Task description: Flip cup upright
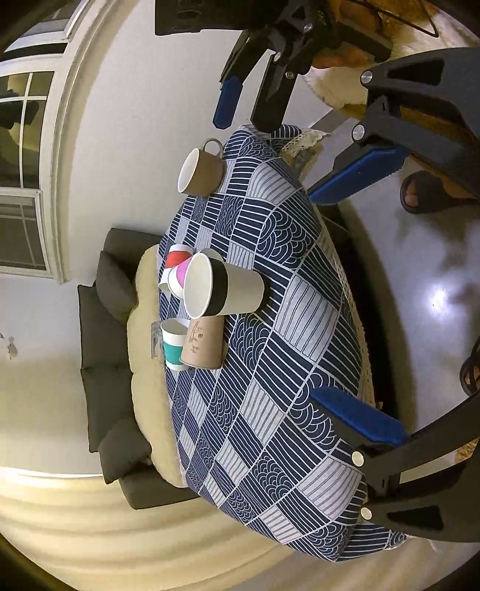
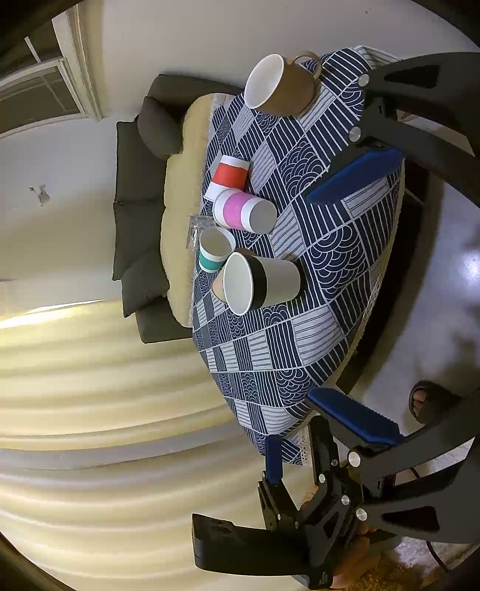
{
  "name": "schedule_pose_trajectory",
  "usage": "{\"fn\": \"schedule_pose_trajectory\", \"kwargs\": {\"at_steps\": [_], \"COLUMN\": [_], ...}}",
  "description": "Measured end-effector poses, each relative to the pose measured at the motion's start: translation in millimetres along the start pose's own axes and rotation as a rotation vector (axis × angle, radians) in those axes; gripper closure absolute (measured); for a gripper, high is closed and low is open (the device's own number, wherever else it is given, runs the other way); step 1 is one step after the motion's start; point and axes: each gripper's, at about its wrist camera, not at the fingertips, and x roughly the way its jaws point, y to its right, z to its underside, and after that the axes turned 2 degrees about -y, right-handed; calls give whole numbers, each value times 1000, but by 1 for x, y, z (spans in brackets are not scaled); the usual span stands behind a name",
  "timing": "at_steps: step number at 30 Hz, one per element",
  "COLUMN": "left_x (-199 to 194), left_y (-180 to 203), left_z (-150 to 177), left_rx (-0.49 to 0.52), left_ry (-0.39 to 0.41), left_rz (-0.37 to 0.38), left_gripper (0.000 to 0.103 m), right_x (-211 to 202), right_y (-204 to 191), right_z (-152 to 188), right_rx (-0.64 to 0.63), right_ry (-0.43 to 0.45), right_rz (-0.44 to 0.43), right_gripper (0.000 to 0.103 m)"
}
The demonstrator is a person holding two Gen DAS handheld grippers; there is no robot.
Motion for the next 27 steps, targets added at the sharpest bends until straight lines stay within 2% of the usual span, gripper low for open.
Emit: {"fn": "schedule_pose_trajectory", "kwargs": {"at_steps": [27], "left_x": [0], "left_y": [0], "left_z": [0], "left_rx": [-2], "left_ry": [-3], "left_rz": [-12], "left_gripper": [7], "right_x": [2], "right_y": [3], "right_z": [2], "right_rx": [6], "right_ry": [-9], "right_rz": [11], "right_gripper": [5]}}
